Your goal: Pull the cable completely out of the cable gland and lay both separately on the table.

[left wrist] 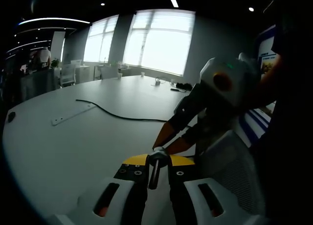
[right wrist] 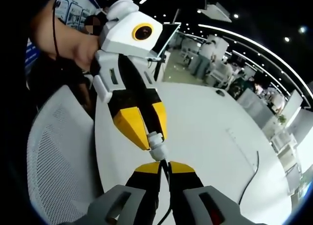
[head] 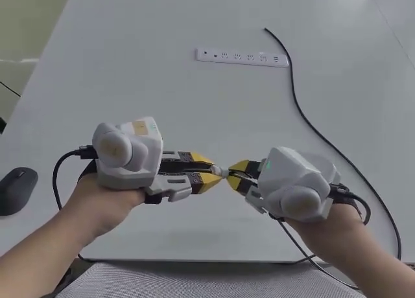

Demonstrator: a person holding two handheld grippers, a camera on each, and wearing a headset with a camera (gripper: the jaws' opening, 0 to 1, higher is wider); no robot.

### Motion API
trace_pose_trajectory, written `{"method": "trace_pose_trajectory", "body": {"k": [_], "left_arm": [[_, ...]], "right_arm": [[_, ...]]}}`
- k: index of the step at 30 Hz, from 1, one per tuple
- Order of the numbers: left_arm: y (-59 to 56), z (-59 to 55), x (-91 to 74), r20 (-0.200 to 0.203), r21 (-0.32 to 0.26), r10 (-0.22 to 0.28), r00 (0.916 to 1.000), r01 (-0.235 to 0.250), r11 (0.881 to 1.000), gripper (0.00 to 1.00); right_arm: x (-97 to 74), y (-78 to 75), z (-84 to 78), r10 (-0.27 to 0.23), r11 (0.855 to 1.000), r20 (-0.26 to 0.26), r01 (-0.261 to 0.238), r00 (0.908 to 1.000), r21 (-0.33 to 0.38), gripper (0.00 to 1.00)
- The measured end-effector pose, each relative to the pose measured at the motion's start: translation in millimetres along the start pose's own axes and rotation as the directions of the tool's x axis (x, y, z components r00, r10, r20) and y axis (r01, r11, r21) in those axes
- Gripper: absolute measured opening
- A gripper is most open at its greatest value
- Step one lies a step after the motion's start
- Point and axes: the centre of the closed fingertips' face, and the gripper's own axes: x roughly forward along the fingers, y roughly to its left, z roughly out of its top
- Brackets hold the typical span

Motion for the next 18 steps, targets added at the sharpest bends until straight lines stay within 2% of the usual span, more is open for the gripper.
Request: {"method": "trace_pose_trajectory", "body": {"k": [11,18], "left_arm": [[-0.5,1.1,0.3,0.006,-0.001,0.003,1.0000,-0.003,1.000,0.15],[-1.0,2.2,0.5,0.010,-0.004,0.006,0.9999,-0.006,1.000,0.15]], "right_arm": [[-2.2,-7.3,-20.9,-0.019,0.994,-0.030,0.022,0.9994,0.107,0.00],[-2.6,-12.0,-35.1,-0.027,0.976,-0.052,0.038,0.9983,0.215,0.00]]}}
